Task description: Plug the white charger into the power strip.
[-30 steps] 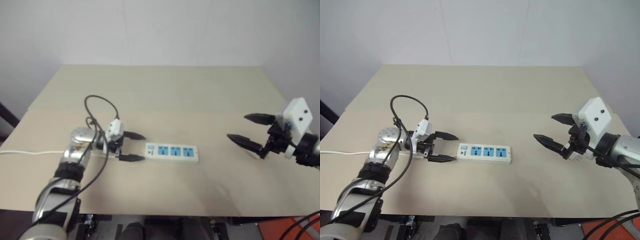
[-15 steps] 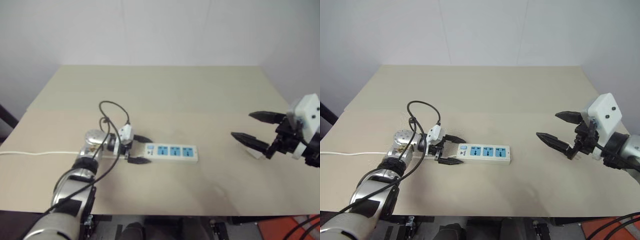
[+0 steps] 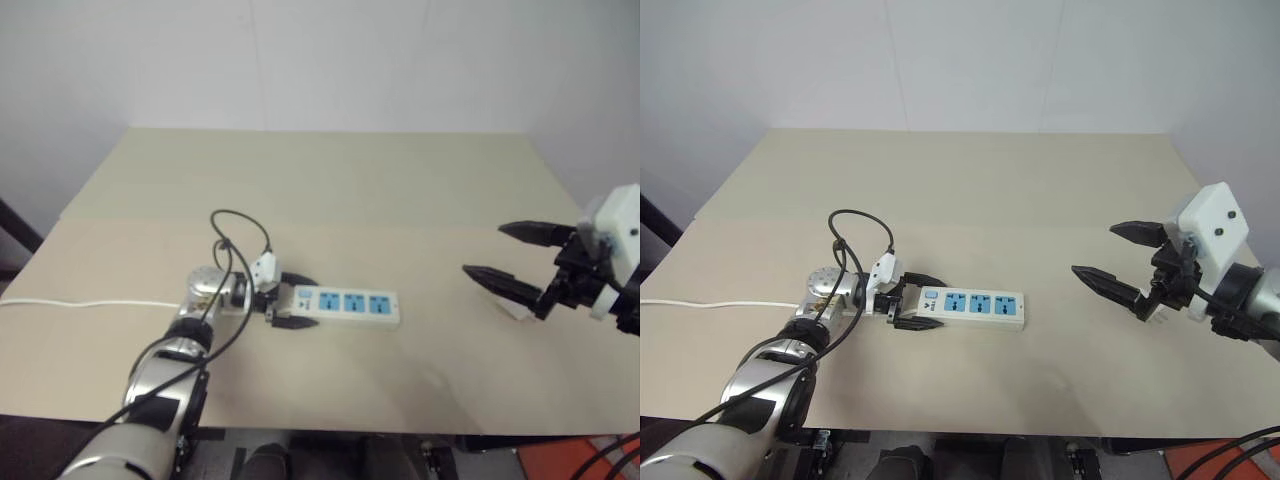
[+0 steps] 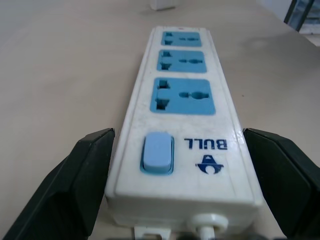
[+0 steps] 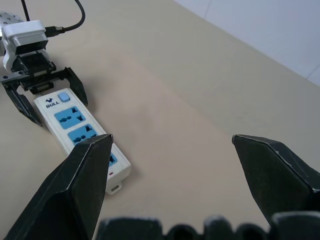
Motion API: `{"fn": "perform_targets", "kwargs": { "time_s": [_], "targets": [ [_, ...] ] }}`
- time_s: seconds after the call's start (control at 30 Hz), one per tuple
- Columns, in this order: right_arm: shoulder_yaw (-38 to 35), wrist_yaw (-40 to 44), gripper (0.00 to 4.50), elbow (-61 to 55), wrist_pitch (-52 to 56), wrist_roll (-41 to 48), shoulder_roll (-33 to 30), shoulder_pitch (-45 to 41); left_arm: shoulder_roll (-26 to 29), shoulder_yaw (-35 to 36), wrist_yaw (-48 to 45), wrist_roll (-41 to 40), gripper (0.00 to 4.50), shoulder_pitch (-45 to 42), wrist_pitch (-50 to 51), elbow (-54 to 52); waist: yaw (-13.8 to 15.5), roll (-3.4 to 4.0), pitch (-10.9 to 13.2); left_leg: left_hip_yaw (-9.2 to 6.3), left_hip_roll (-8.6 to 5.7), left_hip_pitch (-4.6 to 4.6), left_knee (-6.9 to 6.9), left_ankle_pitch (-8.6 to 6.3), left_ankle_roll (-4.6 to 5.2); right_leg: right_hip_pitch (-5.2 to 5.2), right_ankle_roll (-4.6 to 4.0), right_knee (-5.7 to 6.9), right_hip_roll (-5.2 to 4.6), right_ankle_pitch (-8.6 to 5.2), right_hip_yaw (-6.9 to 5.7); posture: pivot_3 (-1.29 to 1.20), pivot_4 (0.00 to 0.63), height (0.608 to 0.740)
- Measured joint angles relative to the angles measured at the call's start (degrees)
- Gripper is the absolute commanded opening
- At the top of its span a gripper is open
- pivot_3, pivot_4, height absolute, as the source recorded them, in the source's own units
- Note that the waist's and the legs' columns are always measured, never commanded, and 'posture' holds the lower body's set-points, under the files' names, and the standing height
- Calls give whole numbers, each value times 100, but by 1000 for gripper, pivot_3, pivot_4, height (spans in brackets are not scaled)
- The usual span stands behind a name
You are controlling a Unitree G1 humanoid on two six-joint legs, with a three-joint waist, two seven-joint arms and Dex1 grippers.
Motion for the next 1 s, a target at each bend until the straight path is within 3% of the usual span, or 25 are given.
{"fn": "perform_targets", "kwargs": {
  "time_s": [0.07, 0.17, 0.23, 0.77, 0.9, 1.0],
  "targets": [
    [-3, 0, 4500, 0, 12, 1, -16, -1, -19, 29, -8, -3, 4457, 41, 6, -36, 9, 2, -1, 0, 0, 1, 0, 0, 0, 2, 0, -1, 0, 0, 0, 0, 150, 740],
    [-101, 1, 4500, 0, 27, 38, -57, -3, -33, 55, -36, -1, 3936, 78, 21, -79, 24, 5, -3, 0, 0, 2, 0, 0, 0, 3, 0, -1, 0, 0, 0, 0, 150, 740],
    [-151, 0, 4500, 0, 38, 111, -83, -8, -21, 67, -67, 3, 3305, 102, 30, -96, 23, 6, -4, 0, 0, 6, 0, -1, 3, 6, 0, -1, 1, 0, 0, 0, 150, 740],
    [-1, -64, 4500, 425, 52, 99, -262, -253, -3, -2, 47, 17, 3281, 426, 93, -705, 20, 7, -5, -2, 1, 35, 1, -10, 17, 47, 1, -10, 0, 0, -3, 0, 150, 740],
    [373, -290, 4500, 884, 447, -46, -684, -571, -13, -47, 131, 6, 3281, 599, 232, -1024, 31, 16, -10, -2, 1, 34, 0, -10, 17, 47, 1, -12, -2, 0, -6, 0, 150, 740],
    [1049, -409, 4500, 1435, 1054, -91, -1132, -1107, -51, -96, 233, 15, 3281, 704, 321, -1200, 30, 26, -16, 0, 1, 33, 1, -10, 17, 47, 1, -15, -3, 0, -5, 0, 150, 740]
  ]
}}
